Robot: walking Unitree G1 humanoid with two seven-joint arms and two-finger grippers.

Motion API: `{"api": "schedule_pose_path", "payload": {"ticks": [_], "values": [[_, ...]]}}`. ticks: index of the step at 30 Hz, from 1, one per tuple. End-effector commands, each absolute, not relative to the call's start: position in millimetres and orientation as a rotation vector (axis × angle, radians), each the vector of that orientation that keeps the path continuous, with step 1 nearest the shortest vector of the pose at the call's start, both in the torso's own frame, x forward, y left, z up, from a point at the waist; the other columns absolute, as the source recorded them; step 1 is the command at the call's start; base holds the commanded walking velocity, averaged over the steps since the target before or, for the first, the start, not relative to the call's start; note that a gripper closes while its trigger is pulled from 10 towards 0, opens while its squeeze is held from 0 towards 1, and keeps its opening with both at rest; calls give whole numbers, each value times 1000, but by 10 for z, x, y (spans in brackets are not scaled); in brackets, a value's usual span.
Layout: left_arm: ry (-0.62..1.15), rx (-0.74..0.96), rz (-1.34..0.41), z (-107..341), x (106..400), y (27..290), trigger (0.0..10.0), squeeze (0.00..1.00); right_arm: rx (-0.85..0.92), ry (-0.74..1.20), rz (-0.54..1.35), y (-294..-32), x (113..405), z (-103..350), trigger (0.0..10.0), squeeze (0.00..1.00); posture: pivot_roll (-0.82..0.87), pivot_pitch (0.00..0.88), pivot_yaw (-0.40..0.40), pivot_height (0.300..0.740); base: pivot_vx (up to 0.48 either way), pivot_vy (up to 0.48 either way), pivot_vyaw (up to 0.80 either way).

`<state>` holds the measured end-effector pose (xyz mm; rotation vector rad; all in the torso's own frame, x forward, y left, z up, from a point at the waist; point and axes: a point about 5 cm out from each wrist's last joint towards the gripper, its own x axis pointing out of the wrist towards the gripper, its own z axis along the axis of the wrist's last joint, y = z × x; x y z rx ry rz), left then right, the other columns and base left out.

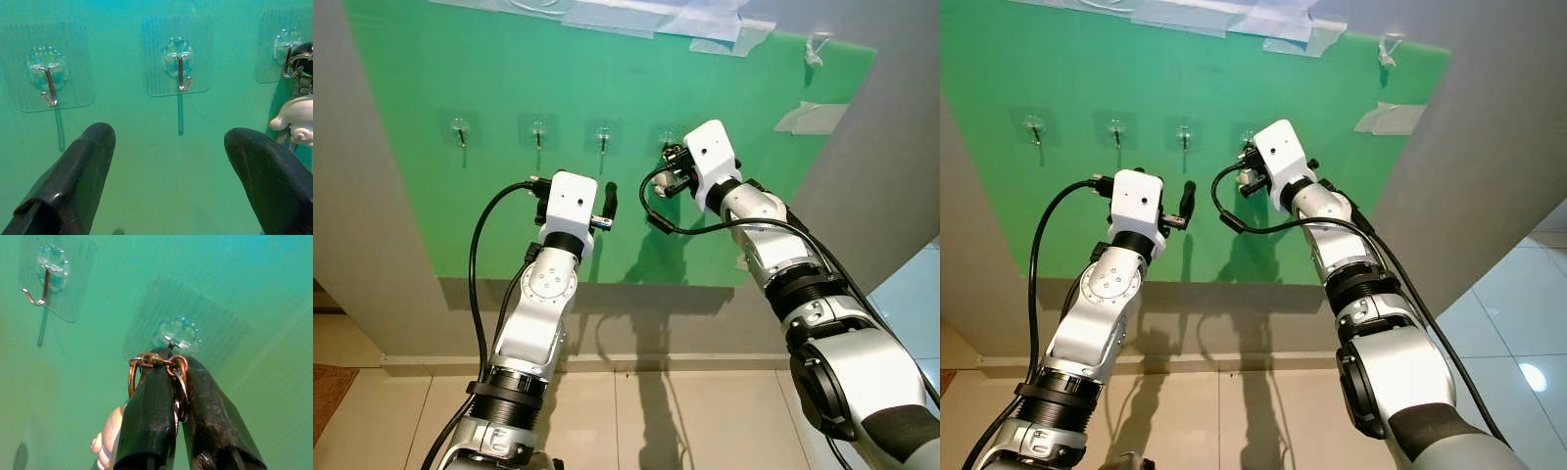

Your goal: Hang keys on a hook

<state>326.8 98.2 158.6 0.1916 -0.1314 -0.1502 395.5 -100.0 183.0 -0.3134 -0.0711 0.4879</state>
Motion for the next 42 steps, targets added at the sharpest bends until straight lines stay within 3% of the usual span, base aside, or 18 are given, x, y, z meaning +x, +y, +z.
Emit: {"api": "schedule_pose_path", "payload": {"ticks": [1, 11, 29, 34, 42], "values": [[-145, 194, -169, 1637, 3270, 924, 10000, 0, -331, -70, 436, -1076, 3977, 1837, 0, 0, 26, 0, -101, 740, 0, 0, 0], [-145, 196, -164, 1635, 3271, 936, 10000, 0, -534, -195, 306, -1203, 3996, 1966, 0, 0, 28, 0, -103, 740, 0, 0, 0], [-145, 198, -169, 1640, 3275, 927, 10000, 0, -322, -100, 393, -1087, 3997, 1891, 0, 0, 26, 0, -100, 740, 0, 0, 0], [-146, 198, -167, 1642, 3275, 931, 10000, 0, -513, -199, 372, -1084, 3998, 1995, 0, 0, 26, 0, -100, 740, 0, 0, 0], [-148, 198, -165, 1650, 3282, 934, 10000, 0, -599, -237, 368, -1068, 3986, 2001, 0, 0, 25, 0, -99, 740, 0, 0, 0]]}}
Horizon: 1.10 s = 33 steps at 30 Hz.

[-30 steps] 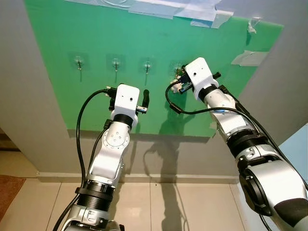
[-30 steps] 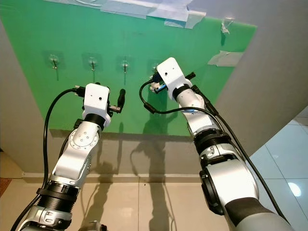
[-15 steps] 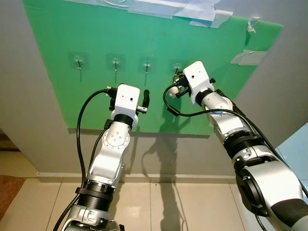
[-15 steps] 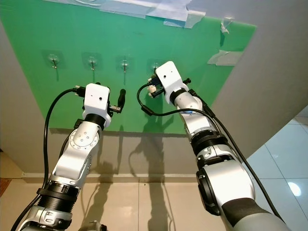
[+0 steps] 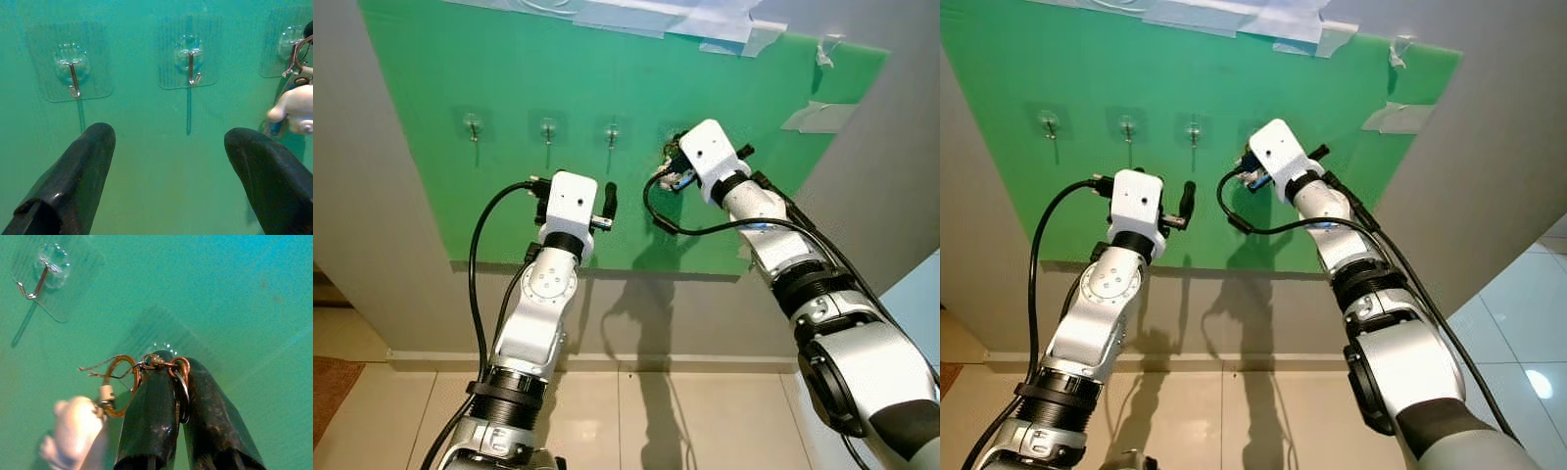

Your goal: Hang keys on a hook

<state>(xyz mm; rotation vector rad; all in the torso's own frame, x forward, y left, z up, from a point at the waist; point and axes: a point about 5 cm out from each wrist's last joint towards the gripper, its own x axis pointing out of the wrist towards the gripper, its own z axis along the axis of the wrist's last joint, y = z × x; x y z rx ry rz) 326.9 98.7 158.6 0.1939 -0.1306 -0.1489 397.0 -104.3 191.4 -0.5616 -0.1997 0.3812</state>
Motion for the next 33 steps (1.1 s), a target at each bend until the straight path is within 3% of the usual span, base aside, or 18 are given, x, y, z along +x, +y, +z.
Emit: {"api": "schedule_pose_path", "payload": {"ticks": [1, 6, 23, 33], "values": [[-148, 199, -166, 1650, 3282, 934, 10000, 0, -603, -241, 368, -1063, 3985, 2002, 0, 0, 25, 0, -98, 740, 0, 0, 0], [-148, 200, -167, 1651, 3282, 933, 10000, 0, -616, -252, 361, -1062, 3988, 2011, 0, 0, 25, 0, -98, 740, 0, 0, 0], [-145, 203, -165, 1641, 3278, 938, 10000, 0, -200, 3, 288, -1262, 4050, 1801, 0, 0, 29, 0, -99, 740, 0, 0, 0], [-144, 204, -163, 1638, 3270, 939, 10000, 0, -121, 42, 316, -1230, 4044, 1762, 0, 0, 31, 0, -102, 740, 0, 0, 0]]}}
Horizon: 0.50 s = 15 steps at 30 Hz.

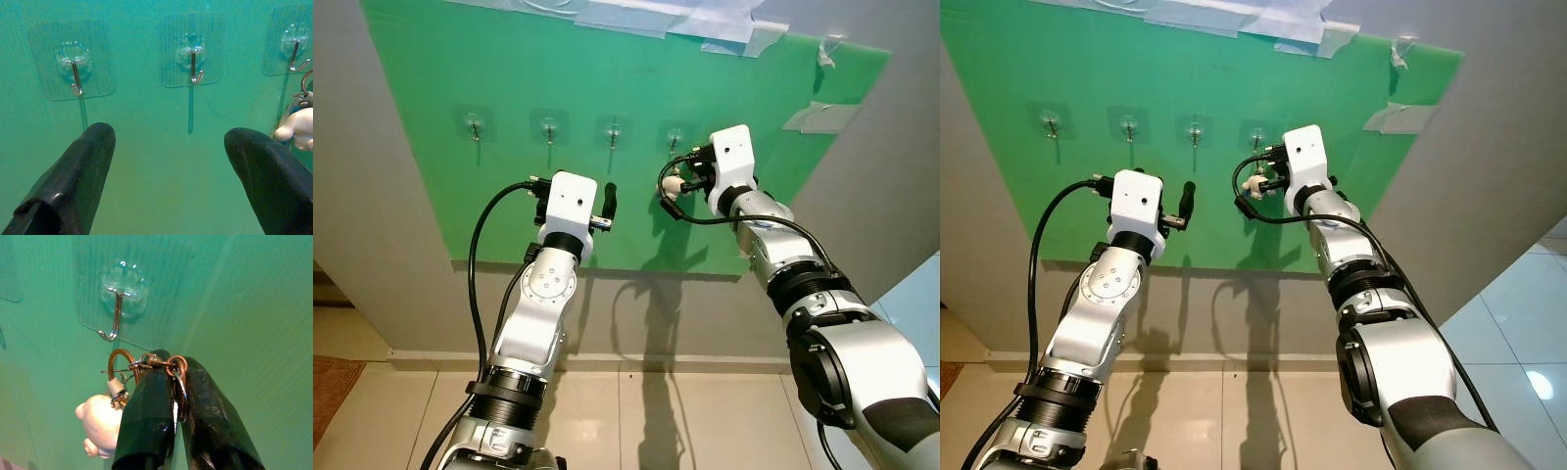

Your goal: Hang keys on a hook

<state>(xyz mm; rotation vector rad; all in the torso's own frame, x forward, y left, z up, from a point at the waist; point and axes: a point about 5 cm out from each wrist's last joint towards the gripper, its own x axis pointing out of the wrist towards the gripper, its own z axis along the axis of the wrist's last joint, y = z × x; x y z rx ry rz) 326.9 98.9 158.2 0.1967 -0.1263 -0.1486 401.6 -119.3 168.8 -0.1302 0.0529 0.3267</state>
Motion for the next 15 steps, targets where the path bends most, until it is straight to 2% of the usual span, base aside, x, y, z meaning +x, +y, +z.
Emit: {"api": "schedule_pose_path", "payload": {"ticks": [1, 2, 3, 4, 9, 15], "values": [[-144, 204, -163, 1637, 3269, 939, 10000, 0, -140, 41, 317, -1228, 4043, 1761, 0, 0, 31, 0, -102, 740, 0, 0, 0], [-144, 203, -162, 1637, 3268, 940, 10000, 0, -145, 46, 310, -1233, 4043, 1754, 784, 0, 31, 0, -102, 740, 0, 0, 0], [-144, 203, -162, 1637, 3268, 940, 10000, 0, -145, 46, 310, -1233, 4043, 1754, 784, 0, 31, 0, -102, 740, 0, 0, 0], [-144, 204, -162, 1638, 3266, 940, 10000, 0, -143, 46, 316, -1230, 4041, 1752, 0, 0, 32, 0, -104, 740, 0, 0, 0], [-144, 205, -160, 1637, 3266, 942, 10000, 0, -161, 18, 322, -1210, 4045, 1801, 0, 0, 32, 0, -104, 740, 0, 0, 0], [-144, 208, -161, 1633, 3262, 943, 10000, 0, -342, -95, 316, -1180, 4050, 1943, 0, 0, 33, 0, -103, 740, 0, 0, 0]]}}
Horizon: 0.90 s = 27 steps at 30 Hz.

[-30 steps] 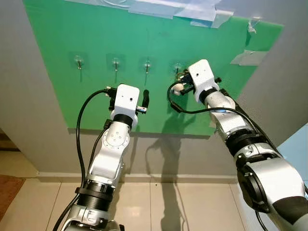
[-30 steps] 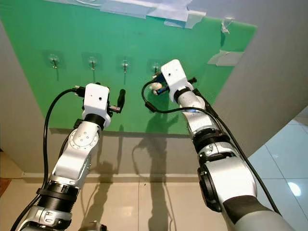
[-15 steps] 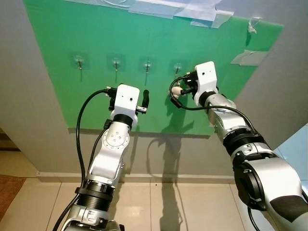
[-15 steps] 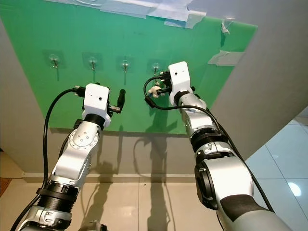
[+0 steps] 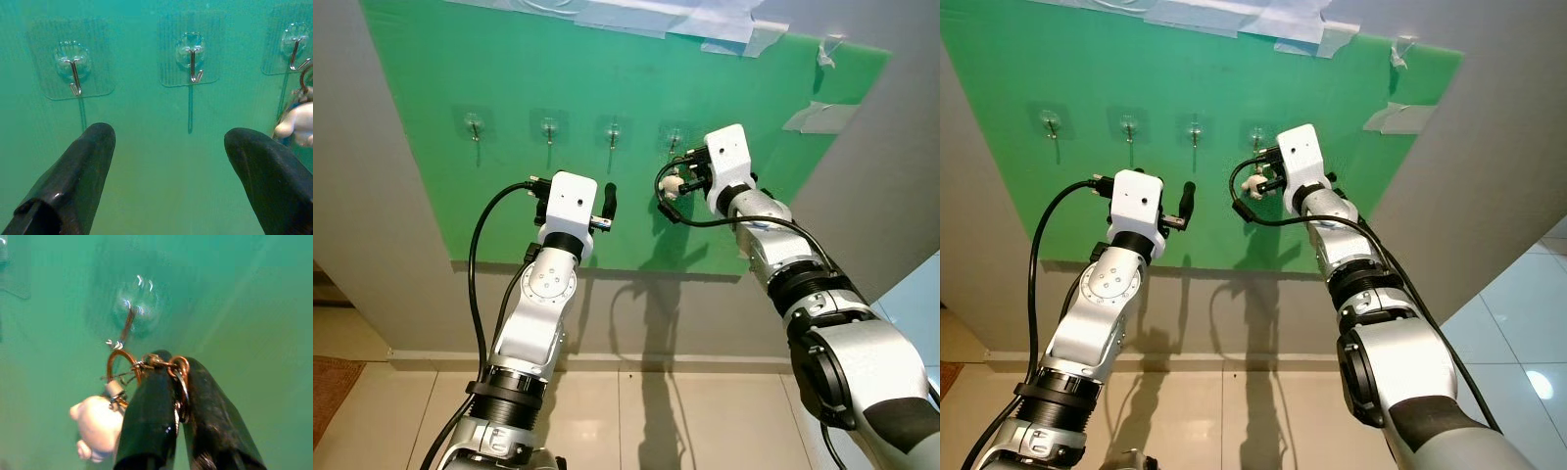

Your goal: Hang keys on a hook

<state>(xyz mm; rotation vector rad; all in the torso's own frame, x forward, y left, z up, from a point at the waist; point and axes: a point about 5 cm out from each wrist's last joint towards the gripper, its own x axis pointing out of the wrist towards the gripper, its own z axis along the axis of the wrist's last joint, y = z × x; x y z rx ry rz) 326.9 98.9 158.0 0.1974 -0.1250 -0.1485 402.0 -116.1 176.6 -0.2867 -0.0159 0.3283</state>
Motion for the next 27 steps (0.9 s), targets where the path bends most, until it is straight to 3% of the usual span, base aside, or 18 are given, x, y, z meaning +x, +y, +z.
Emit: {"api": "schedule_pose_path", "payload": {"ticks": [1, 27], "values": [[-144, 208, -161, 1633, 3262, 943, 10000, 0, -362, -109, 320, -1168, 4048, 1959, 0, 0, 33, 0, -103, 740, 0, 0, 0], [-146, 210, -165, 1627, 3262, 923, 10000, 0, -475, -149, 424, -1025, 3993, 1921, 0, 0, 34, 0, -111, 740, 0, 0, 0]]}}
